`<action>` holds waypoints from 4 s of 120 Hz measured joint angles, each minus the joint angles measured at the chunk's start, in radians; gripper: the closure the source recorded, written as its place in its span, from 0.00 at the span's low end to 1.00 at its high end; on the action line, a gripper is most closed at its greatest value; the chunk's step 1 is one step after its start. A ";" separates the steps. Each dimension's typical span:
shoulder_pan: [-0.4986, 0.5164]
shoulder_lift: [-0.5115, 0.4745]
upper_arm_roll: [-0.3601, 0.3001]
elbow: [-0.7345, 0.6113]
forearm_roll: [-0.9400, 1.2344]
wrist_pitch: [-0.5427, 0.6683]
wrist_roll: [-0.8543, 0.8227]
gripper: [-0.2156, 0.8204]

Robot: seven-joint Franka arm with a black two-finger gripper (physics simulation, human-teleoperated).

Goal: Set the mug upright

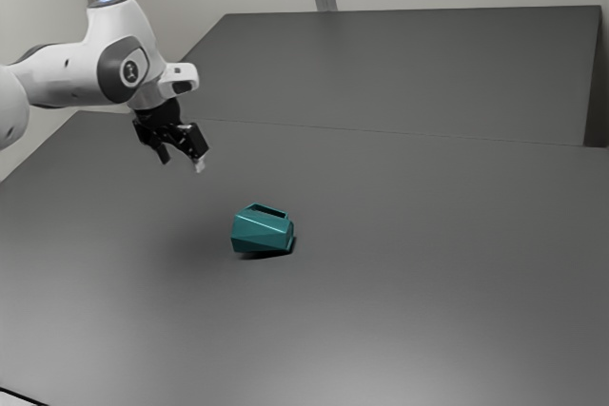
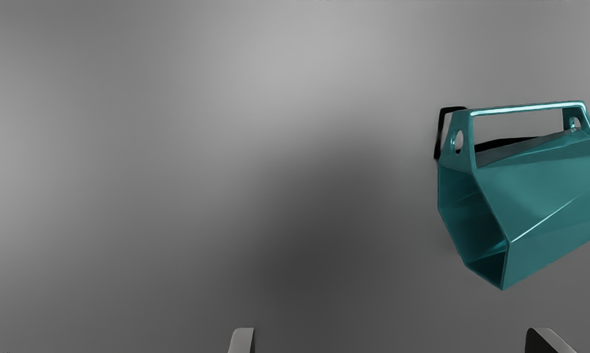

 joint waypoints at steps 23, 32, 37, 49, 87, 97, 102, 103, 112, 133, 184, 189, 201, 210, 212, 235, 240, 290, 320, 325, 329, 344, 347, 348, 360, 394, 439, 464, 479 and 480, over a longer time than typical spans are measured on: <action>0.008 -0.042 0.010 -0.081 -0.075 0.049 0.012 0.21; 0.027 -0.090 0.014 -0.158 -0.172 0.070 0.013 0.21; 0.034 -0.113 0.024 -0.210 -0.235 0.080 0.013 0.21; 0.066 -0.122 0.038 -0.266 -0.357 0.098 0.015 0.21; 0.101 -0.020 0.062 -0.283 -0.652 0.042 0.106 0.21; 0.067 0.008 0.065 -0.283 -0.697 0.017 0.138 0.21; 0.064 0.025 0.065 -0.283 -0.717 0.005 0.155 0.21; 0.064 0.028 0.065 -0.283 -0.721 0.002 0.158 0.21; 0.069 0.055 0.066 -0.278 -0.750 -0.017 0.189 0.21; 0.059 0.123 0.066 -0.232 -0.808 -0.056 0.267 0.21; 0.046 0.257 0.053 -0.103 -0.915 -0.121 0.422 0.21; 0.046 0.271 0.052 -0.094 -0.933 -0.127 0.440 0.21; 0.044 0.288 0.049 -0.084 -0.970 -0.140 0.477 0.22; 0.042 0.292 0.048 -0.082 -0.988 -0.146 0.502 0.33; 0.042 0.292 0.047 -0.082 -0.991 -0.147 0.507 0.36; 0.038 0.283 0.049 -0.083 -1.008 -0.158 0.553 0.75; 0.037 0.280 0.049 -0.083 -1.008 -0.159 0.560 0.79; -0.018 0.195 0.049 -0.088 -0.986 -0.169 0.587 0.94; -0.081 0.141 0.033 -0.010 -0.748 -0.105 0.556 0.95; -0.087 0.140 0.019 0.011 -0.684 -0.084 0.545 0.95; -0.090 0.140 0.006 0.022 -0.632 -0.068 0.536 0.95; -0.104 0.143 -0.009 0.031 -0.465 0.003 0.503 0.95; -0.105 0.147 -0.010 0.032 -0.438 0.018 0.496 0.95; -0.105 0.148 -0.010 0.032 -0.429 0.023 0.494 0.95; -0.106 0.171 -0.029 0.031 -0.332 0.092 0.470 0.95; -0.118 0.236 -0.063 0.017 -0.181 0.311 0.421 0.95; -0.106 0.285 -0.064 0.018 -0.172 0.385 0.375 0.95; -0.106 0.289 -0.064 0.020 -0.180 0.390 0.363 0.74; -0.108 0.283 -0.063 0.021 -0.176 0.388 0.364 0.50; -0.109 0.282 -0.063 0.021 -0.176 0.388 0.364 0.49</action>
